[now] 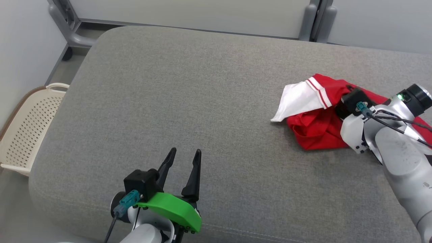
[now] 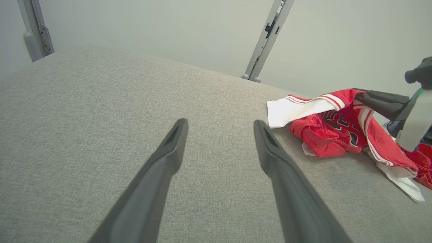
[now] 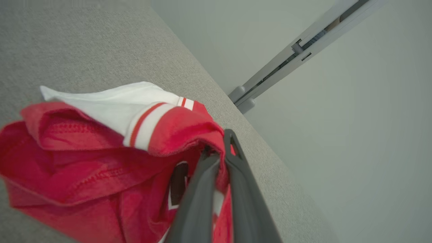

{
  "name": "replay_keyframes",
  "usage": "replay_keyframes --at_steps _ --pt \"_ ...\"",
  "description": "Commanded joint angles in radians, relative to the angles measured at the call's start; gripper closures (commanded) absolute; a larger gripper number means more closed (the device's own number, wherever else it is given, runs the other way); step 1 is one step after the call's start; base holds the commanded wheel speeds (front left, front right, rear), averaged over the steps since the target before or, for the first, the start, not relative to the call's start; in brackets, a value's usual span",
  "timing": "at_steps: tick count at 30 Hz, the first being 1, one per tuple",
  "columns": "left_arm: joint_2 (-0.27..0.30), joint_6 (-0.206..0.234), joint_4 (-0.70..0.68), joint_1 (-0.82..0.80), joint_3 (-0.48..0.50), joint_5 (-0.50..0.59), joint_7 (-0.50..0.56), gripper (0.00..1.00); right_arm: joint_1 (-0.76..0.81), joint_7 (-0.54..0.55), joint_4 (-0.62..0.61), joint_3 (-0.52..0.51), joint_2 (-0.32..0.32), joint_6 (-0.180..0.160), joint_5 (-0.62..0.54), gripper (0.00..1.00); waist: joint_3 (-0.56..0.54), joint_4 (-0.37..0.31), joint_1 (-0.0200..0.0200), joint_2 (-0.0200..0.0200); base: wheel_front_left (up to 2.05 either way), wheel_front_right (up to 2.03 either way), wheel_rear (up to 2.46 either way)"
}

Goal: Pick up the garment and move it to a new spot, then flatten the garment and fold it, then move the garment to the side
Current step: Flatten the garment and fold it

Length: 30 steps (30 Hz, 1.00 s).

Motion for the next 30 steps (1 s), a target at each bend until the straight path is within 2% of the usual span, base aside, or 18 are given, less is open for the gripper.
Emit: replay_keyframes --at_steps 1,16,22,26,30 --pt "0.0 -0.005 -0.002 -0.005 0.002 0.002 -0.007 0.0 -0.031 -0.009 -0.008 0.008 0.001 -0.002 -0.009 1.0 -0.007 0.01 0.0 -0.0001 0.0 0.0 0.0" --pt "-0.004 -0.011 0.015 0.001 0.003 -0.007 -0.005 0.0 -0.352 -0.041 -0.006 0.123 0.027 -0.002 -0.009 1.0 -0.042 0.12 0.0 -0.0001 0.0 0.0 0.0" --pt "0.005 -0.003 0.01 0.002 0.014 -0.011 -0.007 0.0 -0.462 -0.061 -0.081 0.121 0.042 -0.002 0.015 1.0 -0.041 0.121 0.0 -0.0001 0.0 0.0 0.0" --pt "0.003 0.002 0.003 -0.003 0.02 -0.007 -0.008 0.0 -0.431 -0.061 -0.155 0.132 0.034 -0.002 0.042 1.0 -0.034 0.1 0.0 -0.0001 0.0 0.0 0.0" --pt "0.003 0.001 0.002 0.004 0.022 -0.004 -0.008 0.0 -0.348 -0.061 -0.154 0.186 0.016 -0.002 0.095 1.0 -0.024 0.07 0.0 -0.0001 0.0 0.0 0.0"
